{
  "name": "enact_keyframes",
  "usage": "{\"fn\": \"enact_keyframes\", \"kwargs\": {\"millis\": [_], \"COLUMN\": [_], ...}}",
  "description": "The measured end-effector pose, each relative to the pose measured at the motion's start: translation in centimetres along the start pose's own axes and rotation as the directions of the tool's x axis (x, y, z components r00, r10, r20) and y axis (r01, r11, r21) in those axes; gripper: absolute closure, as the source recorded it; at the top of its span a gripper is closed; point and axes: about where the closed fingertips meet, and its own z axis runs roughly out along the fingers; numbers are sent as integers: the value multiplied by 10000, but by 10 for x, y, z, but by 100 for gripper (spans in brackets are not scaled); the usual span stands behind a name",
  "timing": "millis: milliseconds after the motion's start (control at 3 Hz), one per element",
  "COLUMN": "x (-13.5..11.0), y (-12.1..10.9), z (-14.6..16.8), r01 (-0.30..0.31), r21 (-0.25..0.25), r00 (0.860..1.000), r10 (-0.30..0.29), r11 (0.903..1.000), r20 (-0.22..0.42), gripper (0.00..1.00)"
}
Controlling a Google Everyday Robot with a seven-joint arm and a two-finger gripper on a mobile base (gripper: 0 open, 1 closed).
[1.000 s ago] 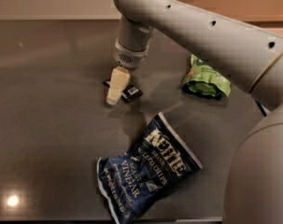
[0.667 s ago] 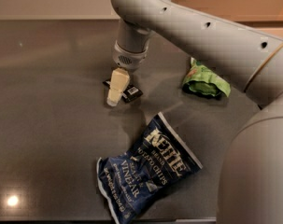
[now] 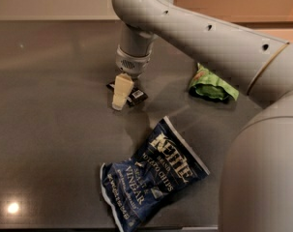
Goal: Move rxbar chocolate near blue chip bag
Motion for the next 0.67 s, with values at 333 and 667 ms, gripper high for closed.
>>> {"fn": "enact_keyframes", "kwargs": {"millis": [333,667], "x": [-1,-2], "y": [1,1], "z": [3,-1], "r01": [18,17], "r21": [-65,-70], "r00": [10000,10000], "r10": [-19,-18], "r11": [10000,10000], "r20": [-32,-31], "gripper": [41,64]}}
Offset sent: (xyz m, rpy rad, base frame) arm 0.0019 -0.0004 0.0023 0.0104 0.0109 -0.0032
